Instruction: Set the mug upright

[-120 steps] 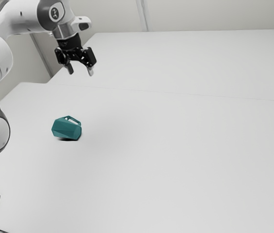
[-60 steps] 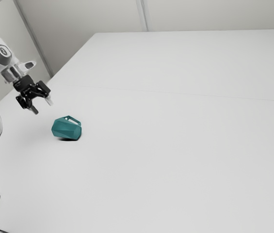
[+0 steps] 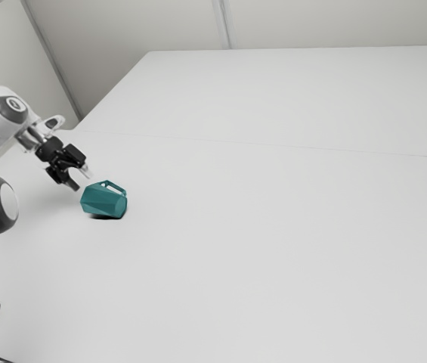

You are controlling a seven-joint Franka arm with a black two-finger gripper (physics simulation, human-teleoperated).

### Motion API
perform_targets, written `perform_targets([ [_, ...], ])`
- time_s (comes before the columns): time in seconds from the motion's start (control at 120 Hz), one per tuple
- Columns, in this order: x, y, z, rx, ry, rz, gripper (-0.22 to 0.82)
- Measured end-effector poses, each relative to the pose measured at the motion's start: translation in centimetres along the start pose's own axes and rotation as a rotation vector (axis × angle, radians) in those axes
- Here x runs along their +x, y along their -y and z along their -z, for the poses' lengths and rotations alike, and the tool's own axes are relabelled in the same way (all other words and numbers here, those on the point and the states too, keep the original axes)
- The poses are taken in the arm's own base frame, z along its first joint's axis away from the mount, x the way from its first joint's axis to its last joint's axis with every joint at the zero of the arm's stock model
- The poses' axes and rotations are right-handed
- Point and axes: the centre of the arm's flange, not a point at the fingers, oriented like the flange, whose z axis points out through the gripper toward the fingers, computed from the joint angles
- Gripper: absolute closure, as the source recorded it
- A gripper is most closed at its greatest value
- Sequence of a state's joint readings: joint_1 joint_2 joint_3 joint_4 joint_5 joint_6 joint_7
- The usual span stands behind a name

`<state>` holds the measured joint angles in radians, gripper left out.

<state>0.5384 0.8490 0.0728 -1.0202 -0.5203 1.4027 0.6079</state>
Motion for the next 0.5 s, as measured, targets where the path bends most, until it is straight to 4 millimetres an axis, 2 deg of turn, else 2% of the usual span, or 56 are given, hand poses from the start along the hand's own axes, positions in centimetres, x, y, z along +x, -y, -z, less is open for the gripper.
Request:
perform_targets([
  [0.292, 0.5, 0.4, -2.2, -0.105, -0.021, -0.086, 0.00],
  [0.5, -0.6, 0.4, -2.5, -0.160, -0.006, -0.107, 0.00],
])
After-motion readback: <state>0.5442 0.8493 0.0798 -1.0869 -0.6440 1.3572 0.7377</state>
